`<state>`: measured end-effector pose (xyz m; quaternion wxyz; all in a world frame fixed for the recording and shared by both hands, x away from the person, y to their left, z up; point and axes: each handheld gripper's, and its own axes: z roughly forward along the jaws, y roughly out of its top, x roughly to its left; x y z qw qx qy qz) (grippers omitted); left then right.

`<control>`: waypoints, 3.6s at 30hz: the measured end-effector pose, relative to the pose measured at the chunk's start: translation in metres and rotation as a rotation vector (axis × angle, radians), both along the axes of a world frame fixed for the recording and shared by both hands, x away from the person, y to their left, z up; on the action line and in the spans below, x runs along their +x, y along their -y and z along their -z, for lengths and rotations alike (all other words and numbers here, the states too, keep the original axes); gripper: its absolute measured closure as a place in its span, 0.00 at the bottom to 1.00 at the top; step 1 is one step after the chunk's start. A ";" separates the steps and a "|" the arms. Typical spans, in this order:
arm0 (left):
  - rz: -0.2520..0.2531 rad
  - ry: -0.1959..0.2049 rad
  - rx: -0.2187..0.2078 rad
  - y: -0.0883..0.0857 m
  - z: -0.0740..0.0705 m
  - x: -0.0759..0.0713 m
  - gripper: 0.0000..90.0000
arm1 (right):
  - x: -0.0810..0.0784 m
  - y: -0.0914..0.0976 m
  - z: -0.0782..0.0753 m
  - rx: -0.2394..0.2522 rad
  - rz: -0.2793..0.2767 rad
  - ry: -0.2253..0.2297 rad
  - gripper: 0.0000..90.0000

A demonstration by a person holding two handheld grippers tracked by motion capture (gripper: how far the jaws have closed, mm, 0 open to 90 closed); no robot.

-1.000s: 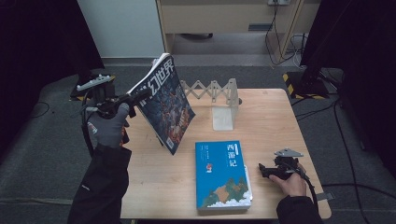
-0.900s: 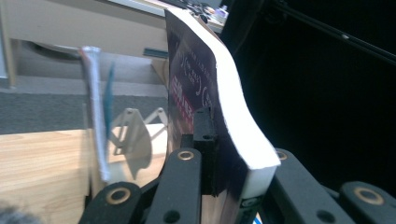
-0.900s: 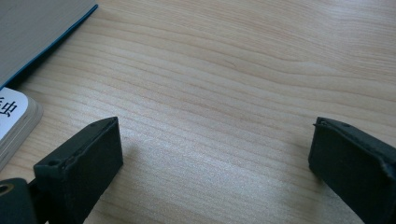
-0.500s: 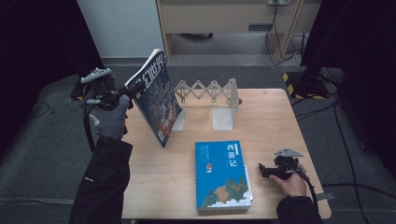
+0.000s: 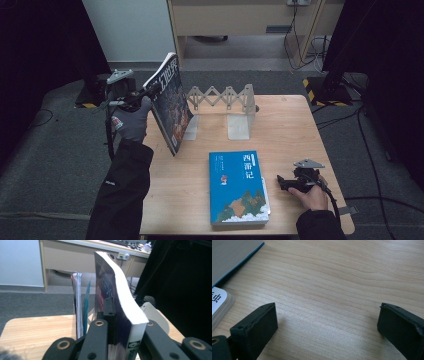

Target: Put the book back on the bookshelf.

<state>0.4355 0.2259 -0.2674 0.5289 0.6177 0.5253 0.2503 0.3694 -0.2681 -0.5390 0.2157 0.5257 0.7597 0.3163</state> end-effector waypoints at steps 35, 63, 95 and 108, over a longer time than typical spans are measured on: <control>-0.125 -0.003 0.156 0.044 0.035 0.050 0.91 | 0.000 0.000 0.000 -0.002 -0.001 0.001 0.04; -0.168 0.017 0.200 0.043 0.068 0.056 0.90 | 0.000 0.000 0.000 -0.002 0.001 0.003 0.04; -0.174 -0.076 0.336 0.045 0.062 0.041 0.88 | 0.000 0.000 0.000 0.000 0.001 0.001 0.04; -0.212 -0.006 0.233 0.041 0.071 0.050 0.91 | 0.000 0.000 0.000 -0.002 0.000 0.003 0.03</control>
